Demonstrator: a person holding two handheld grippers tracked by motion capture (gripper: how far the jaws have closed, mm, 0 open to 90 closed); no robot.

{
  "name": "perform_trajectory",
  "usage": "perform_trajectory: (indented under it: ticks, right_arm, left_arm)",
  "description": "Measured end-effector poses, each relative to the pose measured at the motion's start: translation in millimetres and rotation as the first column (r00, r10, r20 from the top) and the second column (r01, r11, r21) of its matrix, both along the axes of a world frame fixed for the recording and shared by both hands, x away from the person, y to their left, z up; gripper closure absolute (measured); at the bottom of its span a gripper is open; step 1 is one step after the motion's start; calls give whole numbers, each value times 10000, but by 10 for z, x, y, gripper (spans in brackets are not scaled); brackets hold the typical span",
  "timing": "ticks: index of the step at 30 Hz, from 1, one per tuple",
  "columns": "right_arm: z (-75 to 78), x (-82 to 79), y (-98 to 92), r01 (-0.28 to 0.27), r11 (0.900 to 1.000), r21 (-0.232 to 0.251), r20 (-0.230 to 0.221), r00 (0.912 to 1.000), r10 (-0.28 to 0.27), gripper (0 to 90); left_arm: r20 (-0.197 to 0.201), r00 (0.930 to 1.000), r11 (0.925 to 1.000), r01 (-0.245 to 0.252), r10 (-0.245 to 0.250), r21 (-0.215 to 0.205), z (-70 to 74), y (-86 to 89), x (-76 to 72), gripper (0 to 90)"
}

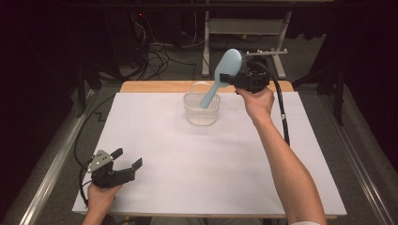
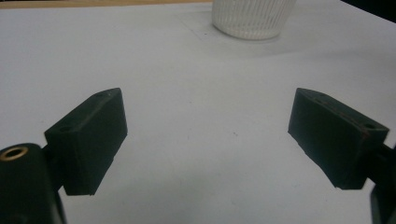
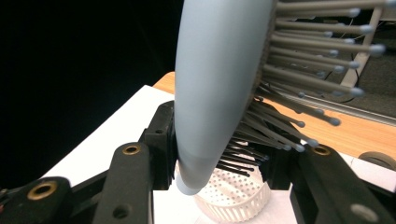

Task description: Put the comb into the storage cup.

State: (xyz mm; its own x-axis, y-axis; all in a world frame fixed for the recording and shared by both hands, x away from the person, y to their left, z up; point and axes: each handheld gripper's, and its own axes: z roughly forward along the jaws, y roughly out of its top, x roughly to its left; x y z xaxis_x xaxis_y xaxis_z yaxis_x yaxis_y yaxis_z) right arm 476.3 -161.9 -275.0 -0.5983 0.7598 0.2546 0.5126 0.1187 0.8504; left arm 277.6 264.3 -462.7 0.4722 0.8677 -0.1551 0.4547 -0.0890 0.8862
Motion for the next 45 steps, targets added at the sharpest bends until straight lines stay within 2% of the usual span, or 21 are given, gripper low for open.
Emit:
perform_trajectory:
  ticks: [5,22,45]
  right_arm:
    - [-21,31,39,46,9995,-299,43,10000,-44,559]
    - [-140,154,124,364,9985,-407,4,9993,-364,558]
    - [-369,265,364,324,9953,-910,-179,9993,-341,556]
  left_arm:
    - [31,10000,10000,-6,6,-5,4,5,-4,113]
    - [-10,10000,10000,49,-49,23,2,-2,2,113]
    - [-43,10000,10000,89,-89,28,2,0,4,113]
